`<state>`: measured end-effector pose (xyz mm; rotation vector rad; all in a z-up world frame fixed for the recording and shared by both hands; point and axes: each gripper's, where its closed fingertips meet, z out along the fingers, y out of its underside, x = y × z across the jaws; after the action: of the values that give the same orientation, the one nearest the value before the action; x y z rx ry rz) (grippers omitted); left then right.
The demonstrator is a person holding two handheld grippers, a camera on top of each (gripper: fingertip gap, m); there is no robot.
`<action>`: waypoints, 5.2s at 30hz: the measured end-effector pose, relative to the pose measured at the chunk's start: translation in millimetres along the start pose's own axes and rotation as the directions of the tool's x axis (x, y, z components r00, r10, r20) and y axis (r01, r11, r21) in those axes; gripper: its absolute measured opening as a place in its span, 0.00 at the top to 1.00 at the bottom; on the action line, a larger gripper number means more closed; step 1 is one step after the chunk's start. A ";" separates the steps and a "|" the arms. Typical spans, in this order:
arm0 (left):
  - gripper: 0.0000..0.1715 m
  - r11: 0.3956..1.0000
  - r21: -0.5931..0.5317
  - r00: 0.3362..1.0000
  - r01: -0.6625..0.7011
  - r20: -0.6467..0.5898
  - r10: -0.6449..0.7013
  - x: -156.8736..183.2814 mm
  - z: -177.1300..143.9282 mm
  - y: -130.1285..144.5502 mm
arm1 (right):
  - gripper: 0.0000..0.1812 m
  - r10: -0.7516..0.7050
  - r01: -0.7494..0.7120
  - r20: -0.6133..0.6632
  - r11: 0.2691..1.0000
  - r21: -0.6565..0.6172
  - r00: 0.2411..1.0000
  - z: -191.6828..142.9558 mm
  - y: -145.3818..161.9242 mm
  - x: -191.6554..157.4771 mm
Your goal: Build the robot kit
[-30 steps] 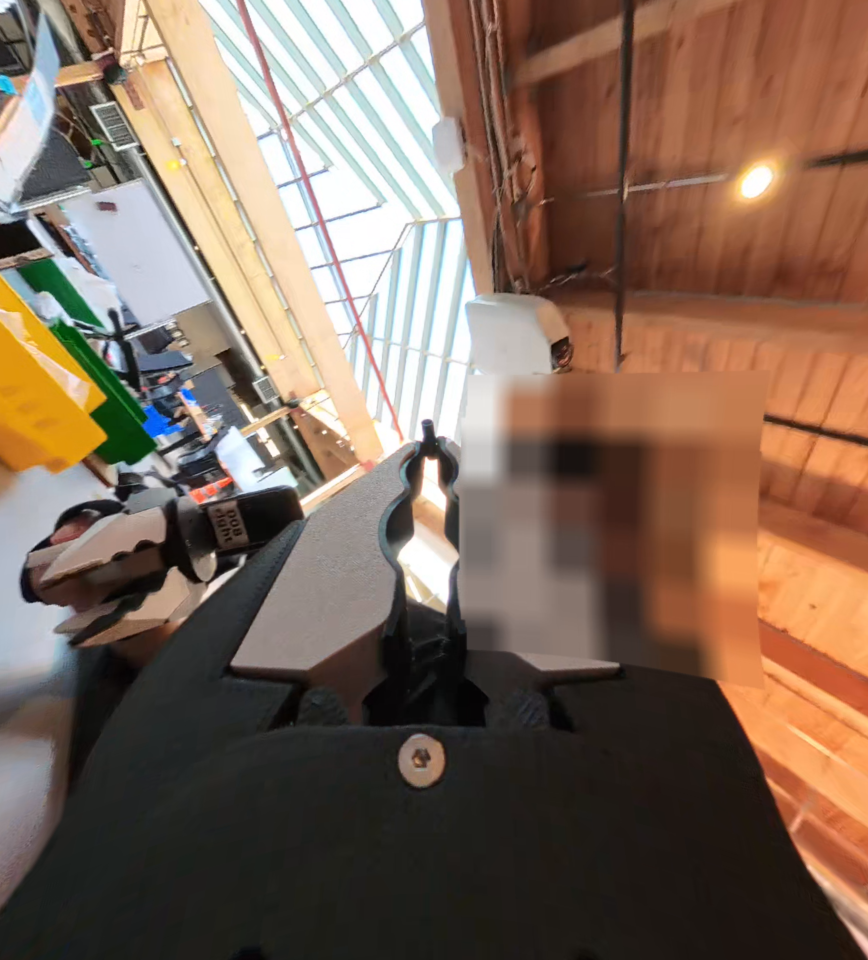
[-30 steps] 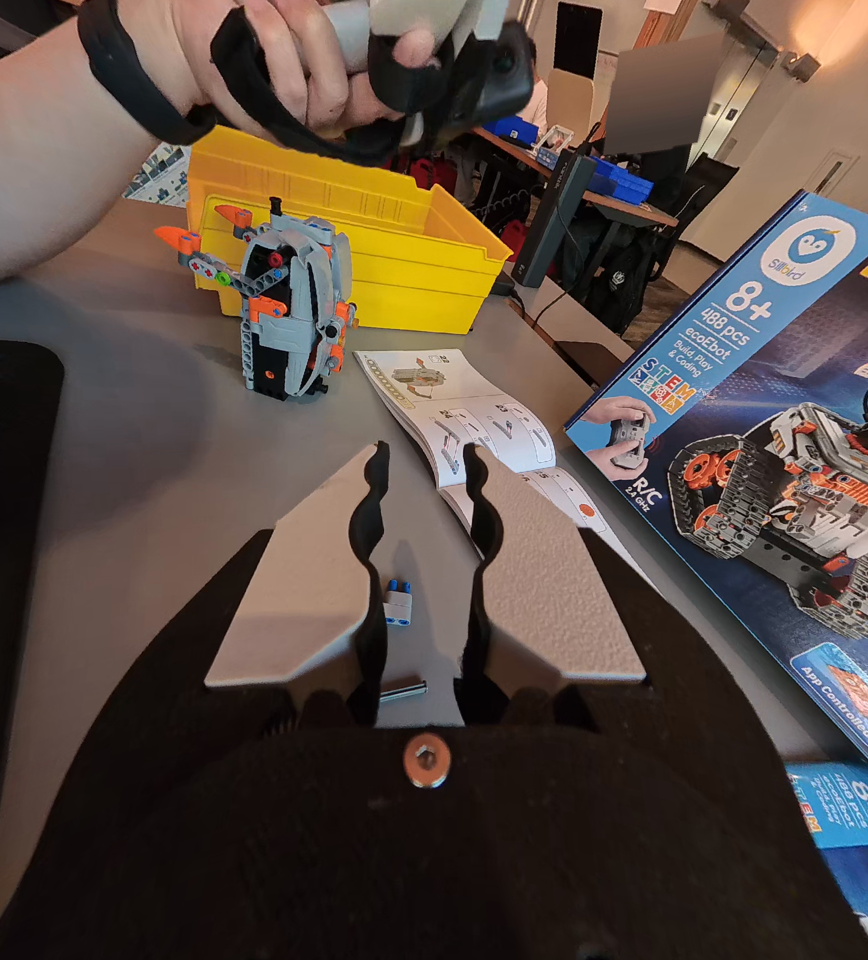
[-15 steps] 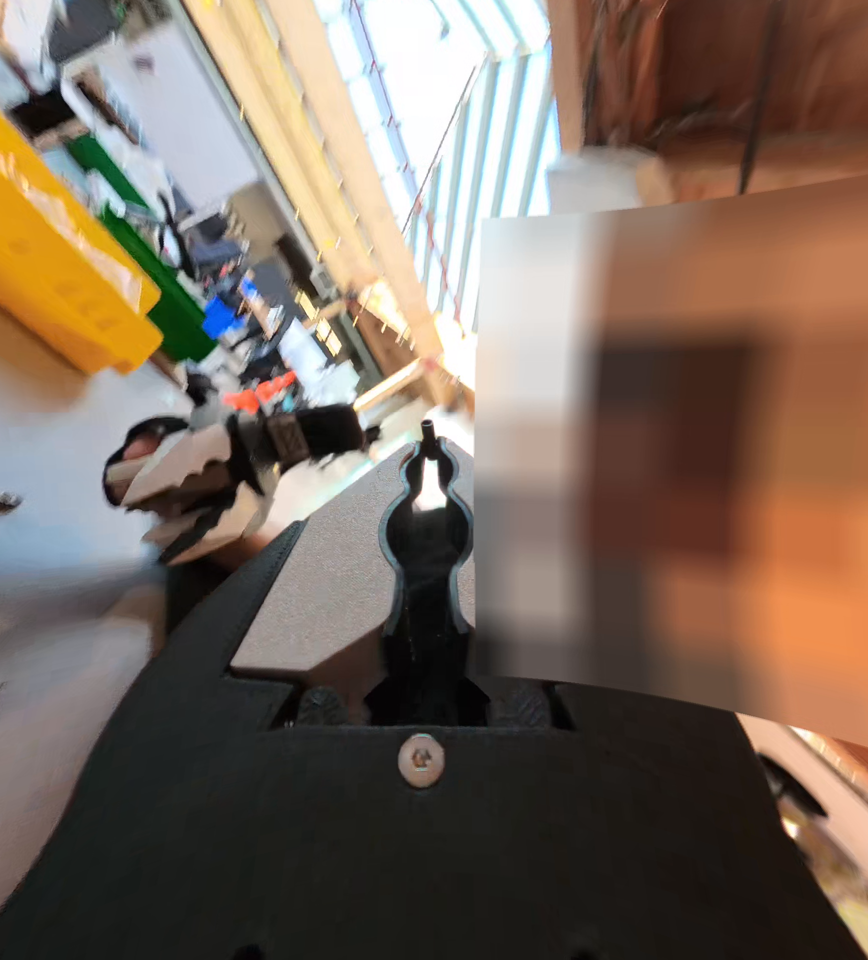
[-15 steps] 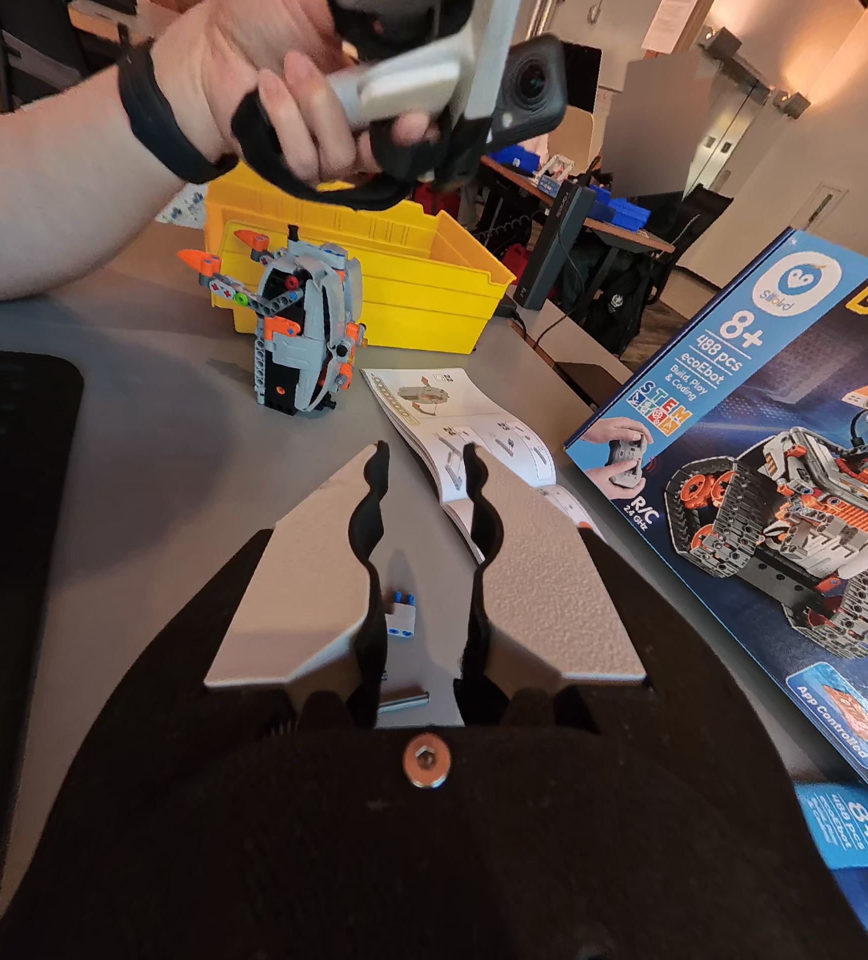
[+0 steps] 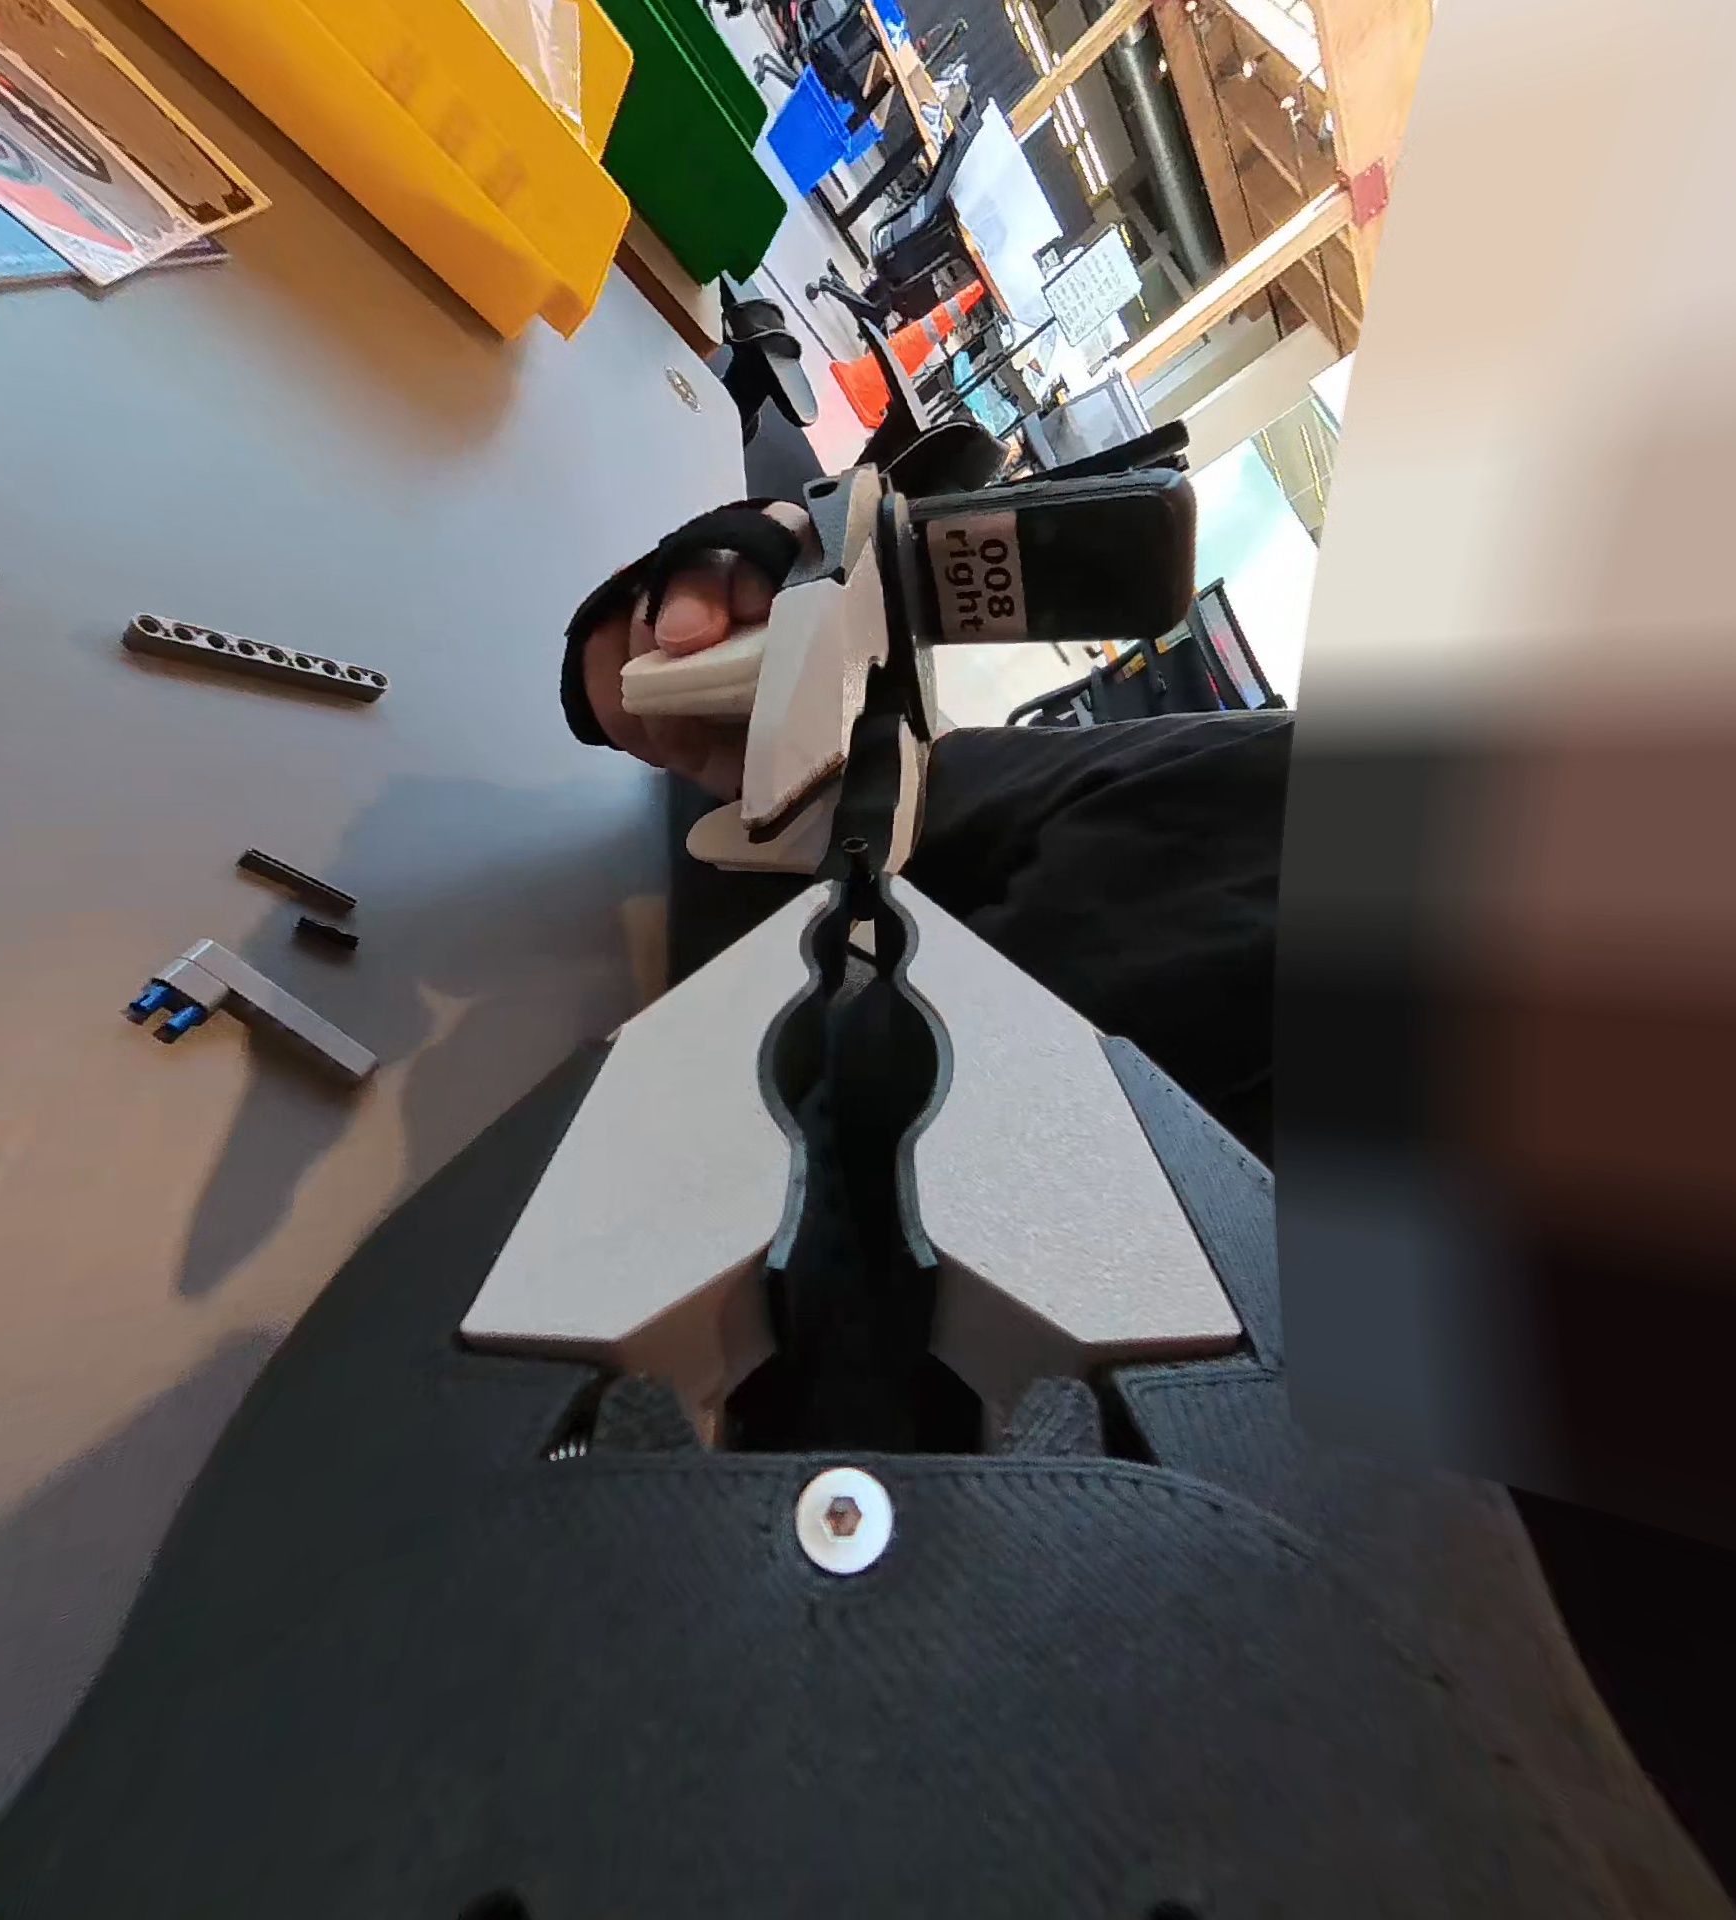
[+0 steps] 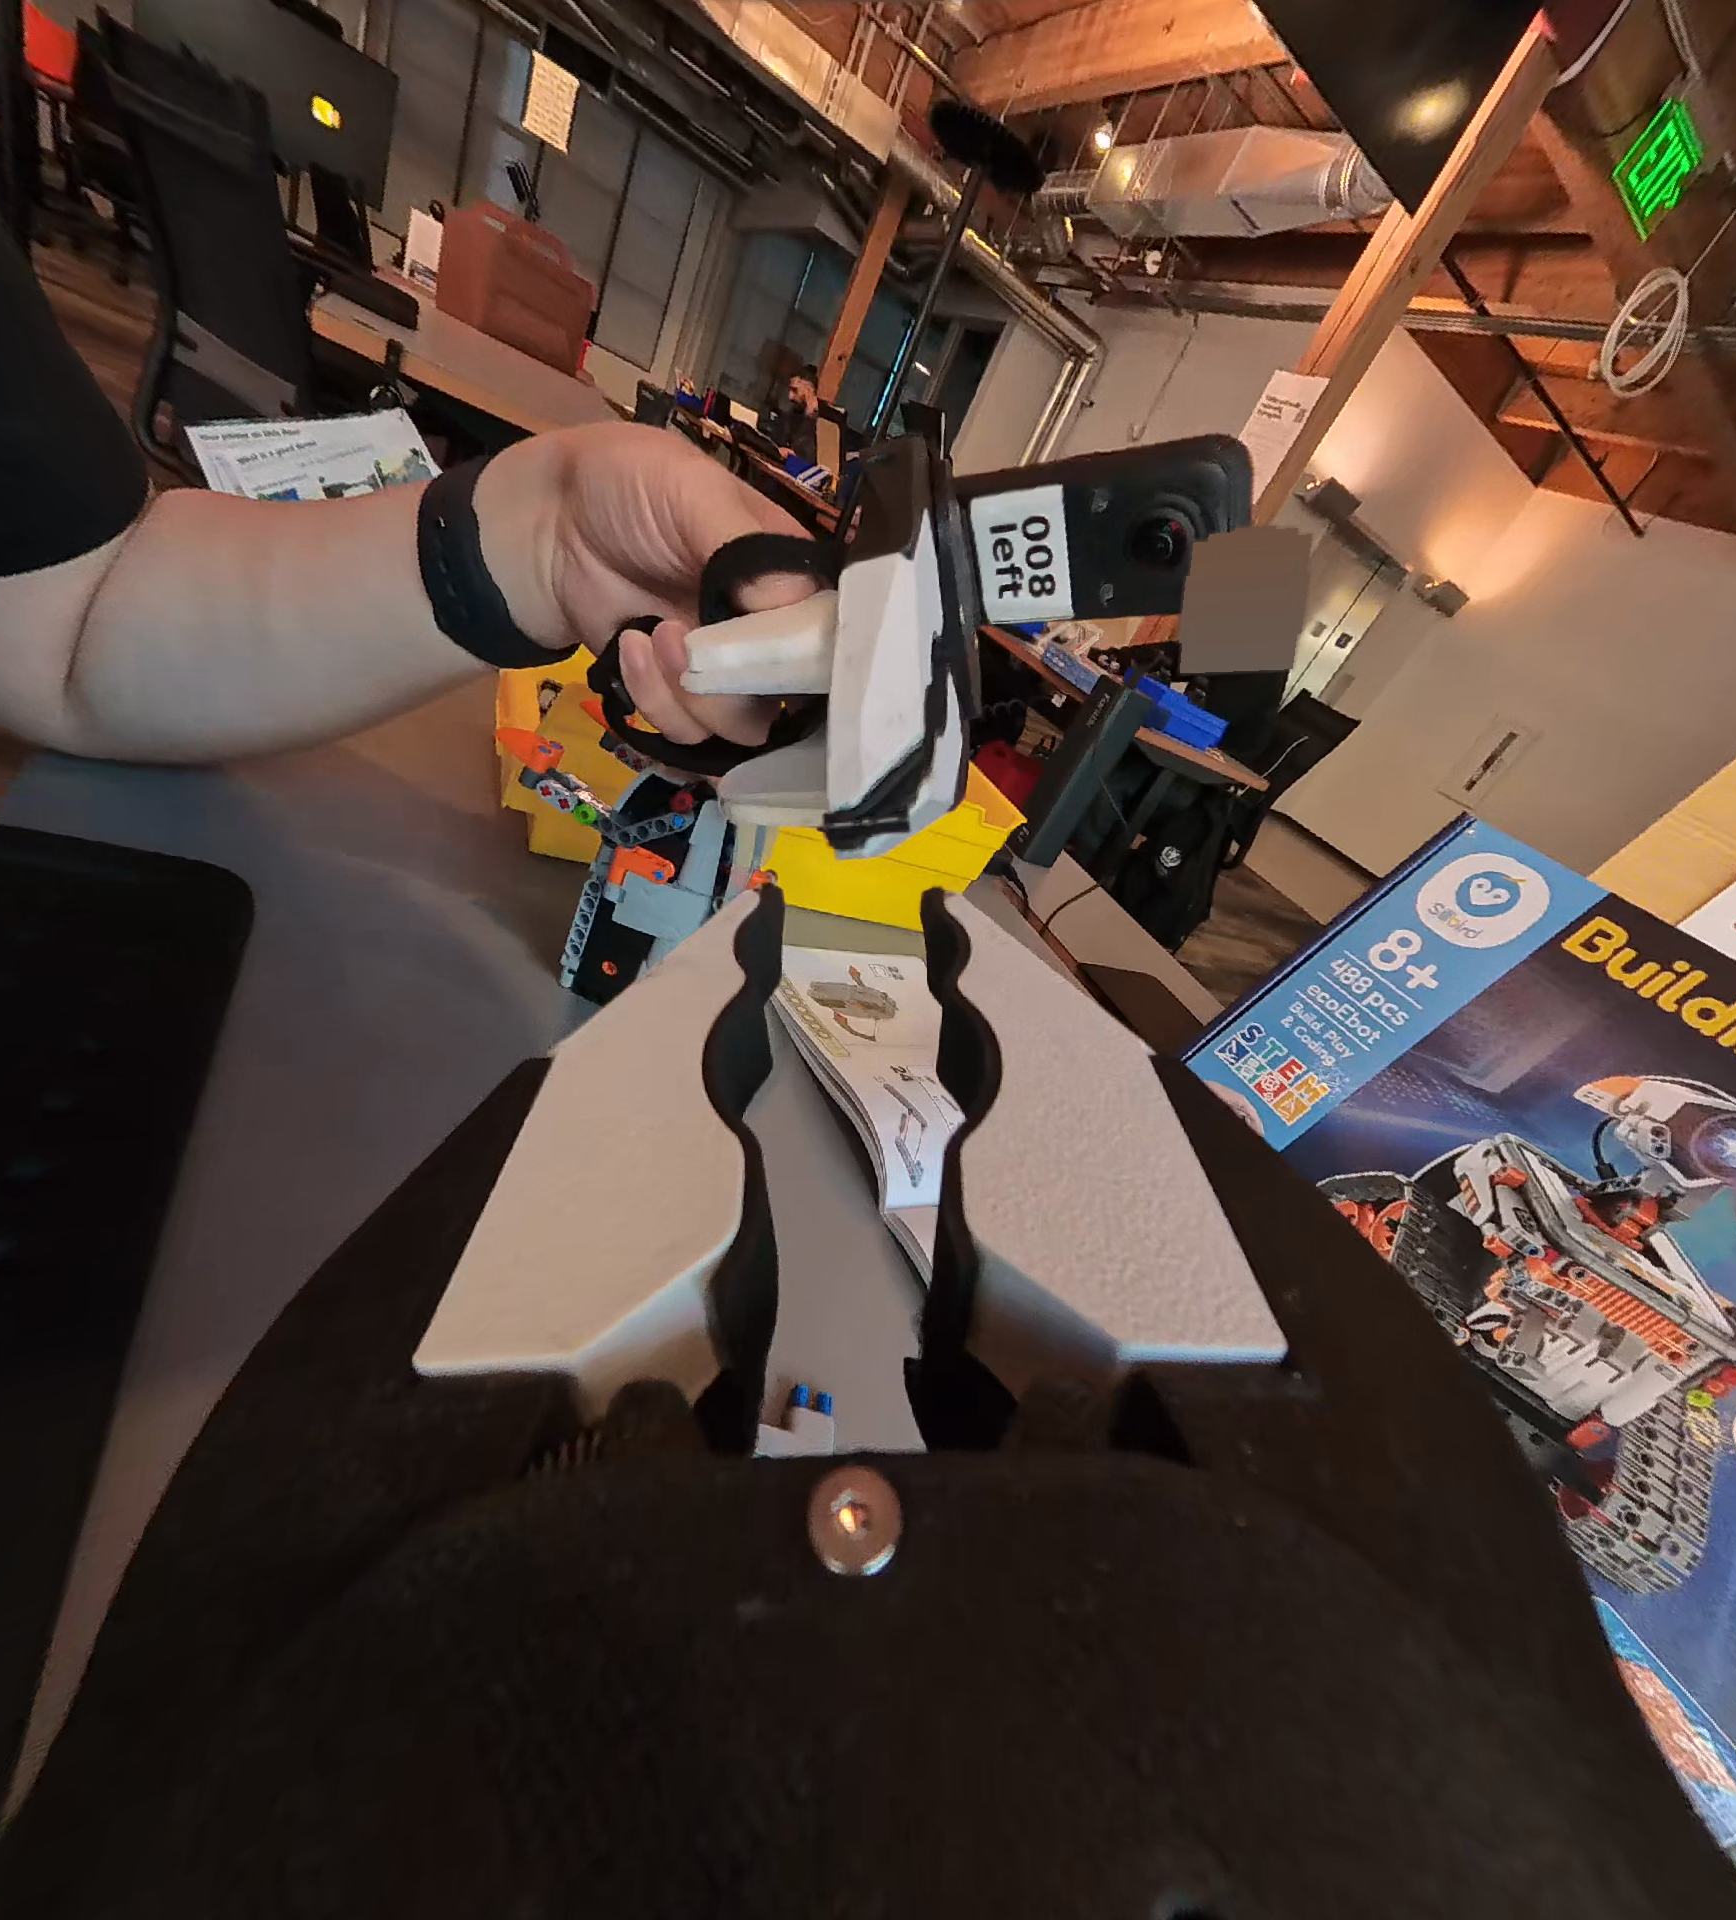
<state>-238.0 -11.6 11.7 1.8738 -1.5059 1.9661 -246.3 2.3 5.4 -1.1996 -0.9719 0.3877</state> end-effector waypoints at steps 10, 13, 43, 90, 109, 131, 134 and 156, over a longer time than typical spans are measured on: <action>0.98 1.000 -0.019 0.999 0.014 0.035 -0.013 -10.4 4.2 3.7 | 0.96 -0.012 0.012 0.007 1.000 -0.014 1.000 0.9 1.2 -2.6; 0.98 1.000 -0.014 0.999 0.021 0.036 -0.021 -11.1 4.4 3.1 | 0.93 0.006 -0.006 0.008 1.000 -0.012 1.000 0.1 1.1 -1.4; 0.90 0.952 0.183 0.856 -0.246 0.501 0.125 2.0 -112.8 -37.1 | 0.92 0.316 -0.040 0.229 0.660 -0.750 0.921 -54.1 156.4 -31.9; 0.91 0.933 0.218 0.796 -0.288 0.595 0.106 20.2 -148.6 -34.1 | 0.86 0.318 -0.033 0.228 0.643 -0.765 0.920 -59.0 169.5 -28.9; 0.91 0.915 0.247 0.758 -0.318 0.646 0.090 21.4 -166.3 -37.4 | 0.86 0.297 -0.033 0.207 0.640 -0.768 0.932 -60.9 166.6 -25.9; 0.90 0.910 0.251 0.753 -0.330 0.651 0.093 24.2 -166.0 -37.0 | 0.87 0.346 -0.255 -0.015 0.660 -0.706 0.938 -82.2 145.5 24.1; 0.90 0.910 0.249 0.753 -0.332 0.651 0.096 25.1 -164.3 -36.5 | 0.86 0.331 -0.198 0.030 0.631 -0.750 0.943 -81.8 153.7 13.0; 0.92 0.904 0.260 0.756 -0.340 0.647 0.098 24.4 -161.1 -37.2 | 0.97 0.356 -0.387 -0.260 0.353 -0.852 0.898 -120.0 199.7 33.8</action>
<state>-342.3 96.7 84.6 2.8562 -1.6421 1.9187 -86.4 26.0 -165.8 -2.4608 -0.8603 0.1774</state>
